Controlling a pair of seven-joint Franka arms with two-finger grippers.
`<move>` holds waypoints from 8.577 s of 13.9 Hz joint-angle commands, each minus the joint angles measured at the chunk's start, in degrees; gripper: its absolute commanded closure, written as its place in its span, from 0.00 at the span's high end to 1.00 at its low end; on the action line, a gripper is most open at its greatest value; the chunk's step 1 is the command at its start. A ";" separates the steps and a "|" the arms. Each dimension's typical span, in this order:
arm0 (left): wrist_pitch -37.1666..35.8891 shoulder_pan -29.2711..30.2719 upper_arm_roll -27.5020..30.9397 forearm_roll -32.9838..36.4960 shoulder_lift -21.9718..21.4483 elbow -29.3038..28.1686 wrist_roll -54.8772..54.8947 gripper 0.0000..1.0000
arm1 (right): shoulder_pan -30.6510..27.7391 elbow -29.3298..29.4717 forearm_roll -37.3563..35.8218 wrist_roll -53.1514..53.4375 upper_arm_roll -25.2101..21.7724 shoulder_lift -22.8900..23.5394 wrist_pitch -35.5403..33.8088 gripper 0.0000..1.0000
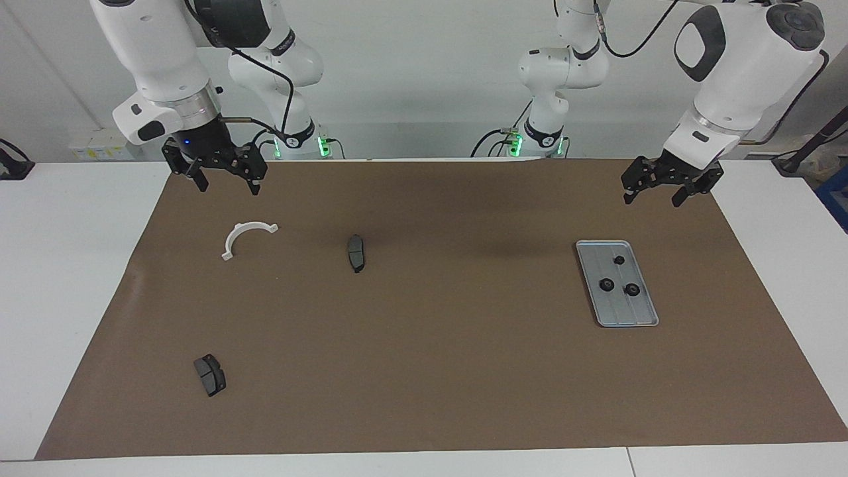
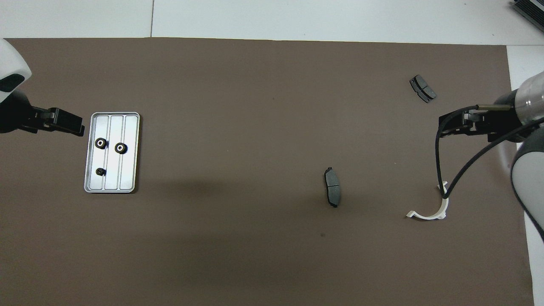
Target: Place bearing gear from tray to pile
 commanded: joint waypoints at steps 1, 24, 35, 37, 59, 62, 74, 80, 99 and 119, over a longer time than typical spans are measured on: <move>1.20 -0.40 0.23 -0.47 -1.04 -1.58 -0.12 1.00 | -0.16 -1.50 1.16 0.08 -0.15 -1.49 -0.05 1.00; 46.55 1.89 0.23 -0.65 9.68 -30.23 -8.29 0.67 | -0.60 -1.41 1.16 -0.01 -0.06 -1.49 -0.13 1.00; 49.19 1.98 0.14 -0.65 11.26 -31.90 -10.93 0.31 | -0.25 -1.50 1.25 -0.10 -0.06 -1.49 0.39 1.00; 49.19 2.15 0.14 -0.65 11.35 -31.56 -10.93 0.14 | -0.07 -1.50 1.25 -0.01 -0.06 -1.49 0.39 1.00; 47.61 -33.35 -0.12 -0.56 12.67 -26.19 -51.18 0.50 | 0.46 -1.41 1.25 0.43 0.02 -1.22 3.56 1.00; 44.46 -32.48 0.14 -0.56 12.67 -24.53 -51.10 0.90 | 0.37 -1.41 1.25 0.08 0.11 -1.22 3.20 1.00; 36.53 -2.36 0.05 1.02 11.00 -18.81 -19.15 0.90 | -0.42 -1.50 2.83 -0.70 0.11 -1.22 3.56 1.00; 42.93 6.19 0.23 1.02 10.12 -26.00 -2.15 0.89 | 3.34 -4.04 2.40 0.25 0.29 -0.79 8.64 1.00; 49.81 6.46 0.14 1.02 11.87 -29.71 -2.40 0.00 | 31.38 3.39 -1.12 44.98 0.20 28.19 31.69 1.00; 41.63 -5.14 -0.30 0.49 11.52 -23.03 -21.92 0.00 | 36.14 -2.20 -0.77 46.40 0.38 32.00 35.64 0.27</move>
